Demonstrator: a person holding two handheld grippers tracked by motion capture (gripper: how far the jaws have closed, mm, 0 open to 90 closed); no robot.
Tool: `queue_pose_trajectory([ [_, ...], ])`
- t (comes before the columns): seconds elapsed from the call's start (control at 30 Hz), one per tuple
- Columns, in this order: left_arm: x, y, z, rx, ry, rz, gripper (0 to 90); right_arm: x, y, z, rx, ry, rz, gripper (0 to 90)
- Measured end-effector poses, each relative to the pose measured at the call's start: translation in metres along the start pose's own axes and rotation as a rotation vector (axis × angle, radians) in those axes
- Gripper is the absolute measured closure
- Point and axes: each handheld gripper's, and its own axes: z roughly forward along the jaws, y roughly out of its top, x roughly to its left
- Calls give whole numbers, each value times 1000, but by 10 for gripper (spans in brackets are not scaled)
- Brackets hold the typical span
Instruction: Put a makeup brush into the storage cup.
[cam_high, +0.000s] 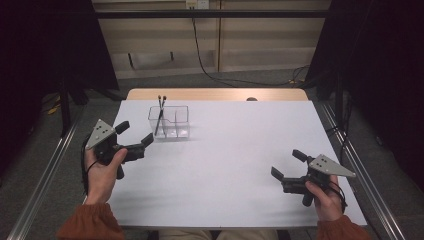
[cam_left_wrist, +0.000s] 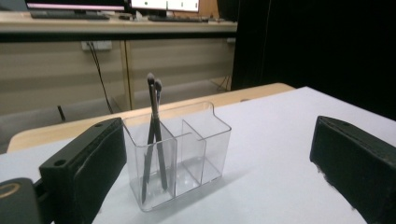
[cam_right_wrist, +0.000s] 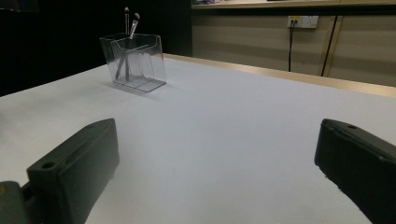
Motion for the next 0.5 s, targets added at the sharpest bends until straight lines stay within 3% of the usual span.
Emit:
queue_pose_trajectory([
  [0.17, -5, -11, -15, 24, 25, -4, 44, 0, -1, -3, -3, -8, 2, 0],
  [0.27, -9, -17, -22, 25, 15, -25, 44, 0, -1, -4, -1, -15, -2, 0],
  [0.33, -12, -21, -26, 32, 21, -5, 41, 1, -2, -5, 2, -20, -7, 0],
  [0.4, -13, -24, -28, 31, 22, -22, 39, 1, -2, -6, 4, -22, -8, 0],
  [0.5, -17, -29, -31, 40, 23, -6, 36, 2, -2, -7, 5, -25, -13, 0],
])
